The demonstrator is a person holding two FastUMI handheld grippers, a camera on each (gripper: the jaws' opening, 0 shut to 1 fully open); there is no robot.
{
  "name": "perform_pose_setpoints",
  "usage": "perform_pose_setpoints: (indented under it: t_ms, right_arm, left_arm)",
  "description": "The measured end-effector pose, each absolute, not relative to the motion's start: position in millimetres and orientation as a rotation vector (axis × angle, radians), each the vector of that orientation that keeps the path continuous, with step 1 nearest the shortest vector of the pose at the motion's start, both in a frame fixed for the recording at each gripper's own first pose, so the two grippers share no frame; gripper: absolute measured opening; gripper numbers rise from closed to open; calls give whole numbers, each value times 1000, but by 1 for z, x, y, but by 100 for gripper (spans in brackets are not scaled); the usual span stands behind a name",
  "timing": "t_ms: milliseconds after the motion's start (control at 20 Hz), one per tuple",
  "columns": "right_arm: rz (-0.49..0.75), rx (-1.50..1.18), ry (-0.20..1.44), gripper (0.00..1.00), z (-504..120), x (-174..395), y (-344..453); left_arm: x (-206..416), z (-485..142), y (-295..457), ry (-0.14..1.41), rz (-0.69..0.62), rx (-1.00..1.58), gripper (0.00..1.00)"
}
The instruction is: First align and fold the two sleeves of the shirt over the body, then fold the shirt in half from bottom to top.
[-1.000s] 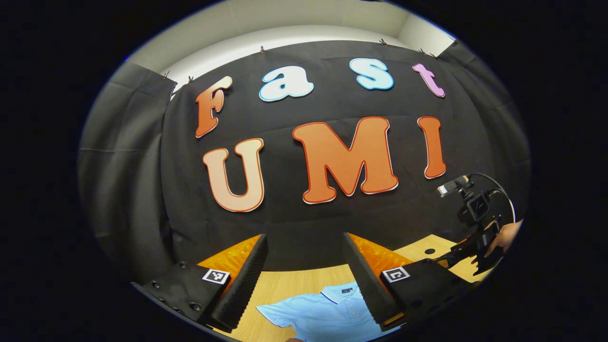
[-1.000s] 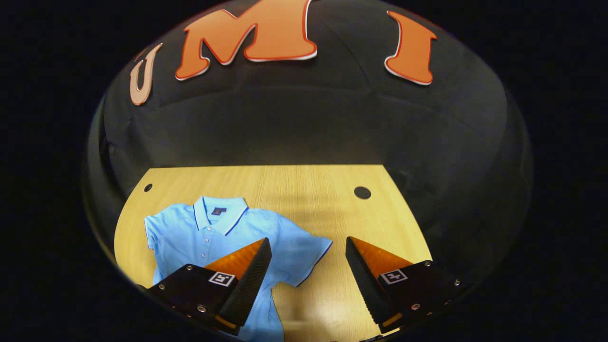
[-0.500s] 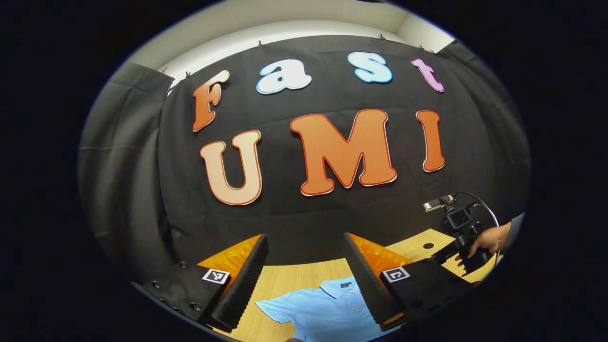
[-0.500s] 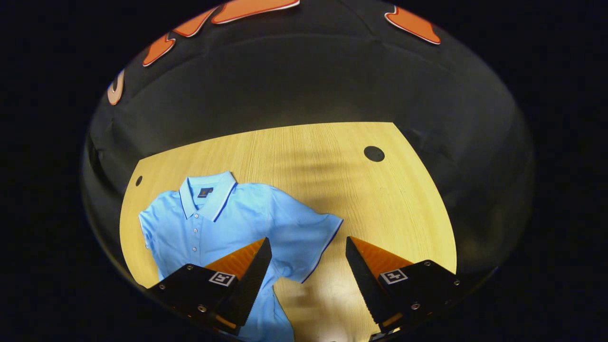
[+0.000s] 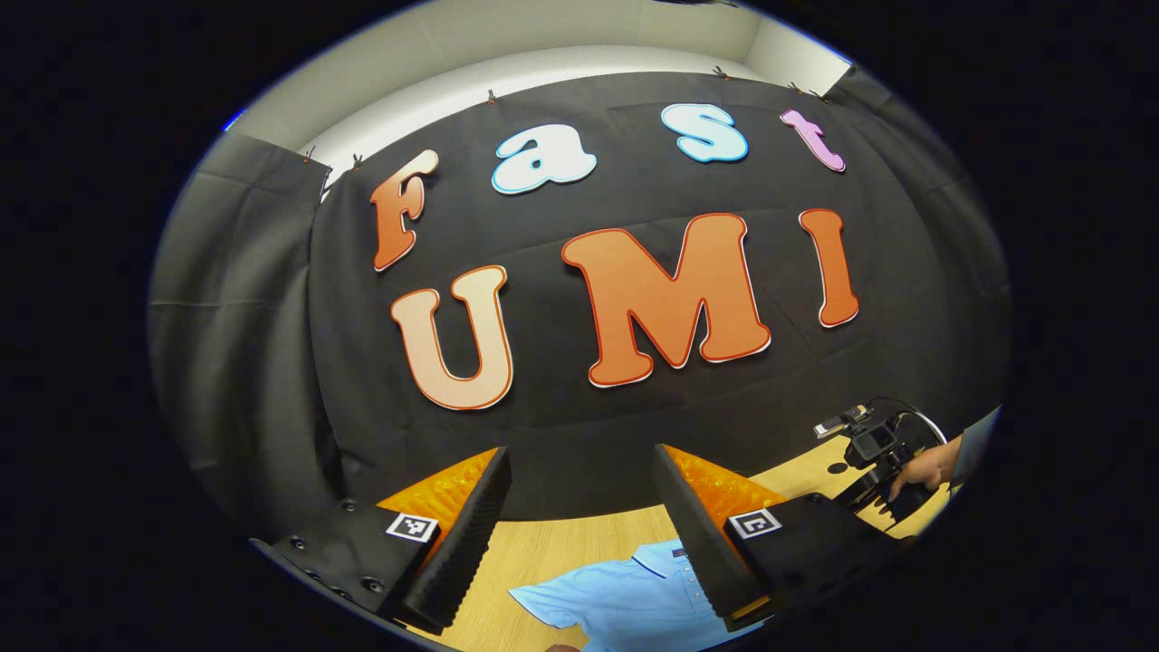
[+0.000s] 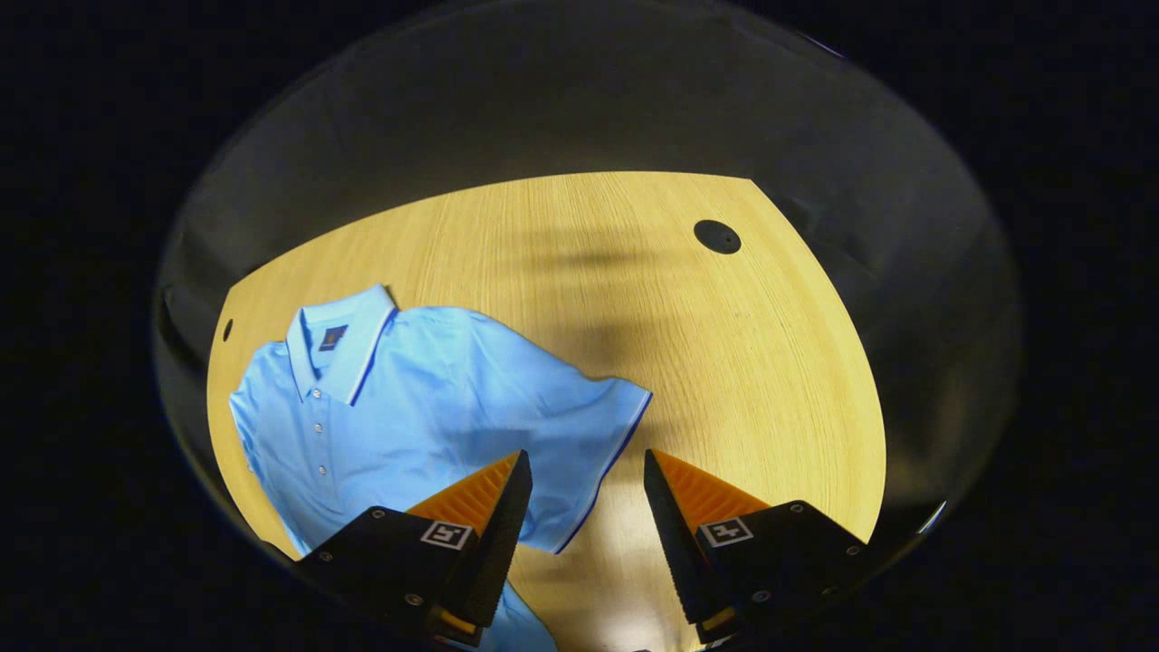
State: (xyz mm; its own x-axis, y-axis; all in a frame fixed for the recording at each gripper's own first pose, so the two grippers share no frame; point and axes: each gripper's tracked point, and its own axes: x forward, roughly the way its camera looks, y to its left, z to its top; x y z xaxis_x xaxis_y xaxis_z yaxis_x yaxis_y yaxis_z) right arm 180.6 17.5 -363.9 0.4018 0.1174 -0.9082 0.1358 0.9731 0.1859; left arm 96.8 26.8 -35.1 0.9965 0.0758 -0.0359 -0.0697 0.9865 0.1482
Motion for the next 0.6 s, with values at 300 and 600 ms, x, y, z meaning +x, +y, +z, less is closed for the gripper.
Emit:
perform_pose_setpoints:
  t_ms: [300, 600]
  right_arm:
    - [-20, 210, 1212, 76, -388, 177, 25]
    - [37, 238, 1232, 48, -399, 174, 45]
  left_arm:
    - [95, -52, 49, 93, 118, 135, 100]
    - [90, -67, 75, 153, 170, 133, 100]
